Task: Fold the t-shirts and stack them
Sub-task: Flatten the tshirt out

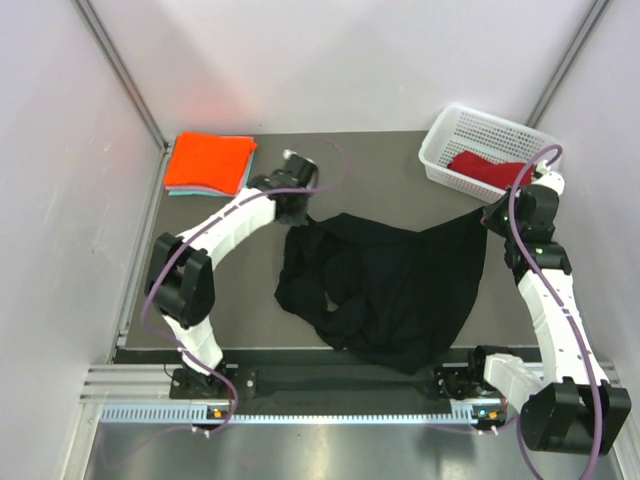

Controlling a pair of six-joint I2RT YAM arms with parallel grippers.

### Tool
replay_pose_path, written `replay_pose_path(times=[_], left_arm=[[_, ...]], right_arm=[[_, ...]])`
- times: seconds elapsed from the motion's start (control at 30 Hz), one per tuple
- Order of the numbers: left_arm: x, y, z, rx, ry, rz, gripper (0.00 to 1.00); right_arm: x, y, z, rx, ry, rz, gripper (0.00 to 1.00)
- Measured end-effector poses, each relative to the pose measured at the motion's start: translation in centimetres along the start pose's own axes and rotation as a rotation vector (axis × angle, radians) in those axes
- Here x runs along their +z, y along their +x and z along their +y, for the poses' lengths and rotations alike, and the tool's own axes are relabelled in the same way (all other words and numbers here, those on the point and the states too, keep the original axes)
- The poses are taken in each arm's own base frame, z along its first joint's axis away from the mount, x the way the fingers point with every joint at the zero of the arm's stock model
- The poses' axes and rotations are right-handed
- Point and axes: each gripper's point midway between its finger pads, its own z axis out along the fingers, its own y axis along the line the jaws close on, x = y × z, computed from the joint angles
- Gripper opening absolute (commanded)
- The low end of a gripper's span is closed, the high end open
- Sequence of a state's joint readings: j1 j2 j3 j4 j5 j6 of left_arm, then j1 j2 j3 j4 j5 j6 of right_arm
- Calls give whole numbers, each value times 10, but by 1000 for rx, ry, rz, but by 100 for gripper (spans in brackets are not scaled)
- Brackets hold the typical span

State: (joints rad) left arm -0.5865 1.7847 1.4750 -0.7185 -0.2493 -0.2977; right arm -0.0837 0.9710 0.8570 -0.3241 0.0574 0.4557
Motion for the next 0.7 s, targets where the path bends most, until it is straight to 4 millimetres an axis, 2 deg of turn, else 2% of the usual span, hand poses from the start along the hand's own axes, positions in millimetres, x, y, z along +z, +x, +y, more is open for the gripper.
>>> replay_pose_path(times=[0.03,0.1,0.17,0.2,0.3,0.4,0.47,0.53,0.6,0.7], left_arm=[[2,-3,13,-42,-16,0,4],[7,-8,47,-139,-61,10,13],[12,-6,71,-212,-88,32,28],[15,-5,81,-246,-100,44,39],[25,-2,110,-334,-146,83,44],[27,-9,124,-348,-189,94,44],[22,-16,119,-307,-191,75,44],[13,-24,100,-208,-171,40,44],[2,-26,65,-84,-114,-6,44],[-13,-8,9,84,5,-30,45]], right_arm=[[0,0,-1,0,3,1,0],[0,0,-1,0,7,0,0],[0,0,-2,1,8,-1,0],[0,0,-2,2,8,-1,0],[0,-1,-1,2,1,-1,0],[1,0,-1,1,2,2,0],[3,2,-2,1,6,9,0],[5,4,-2,0,8,16,0],[6,5,-2,1,6,21,0],[6,6,-1,3,-3,24,0]])
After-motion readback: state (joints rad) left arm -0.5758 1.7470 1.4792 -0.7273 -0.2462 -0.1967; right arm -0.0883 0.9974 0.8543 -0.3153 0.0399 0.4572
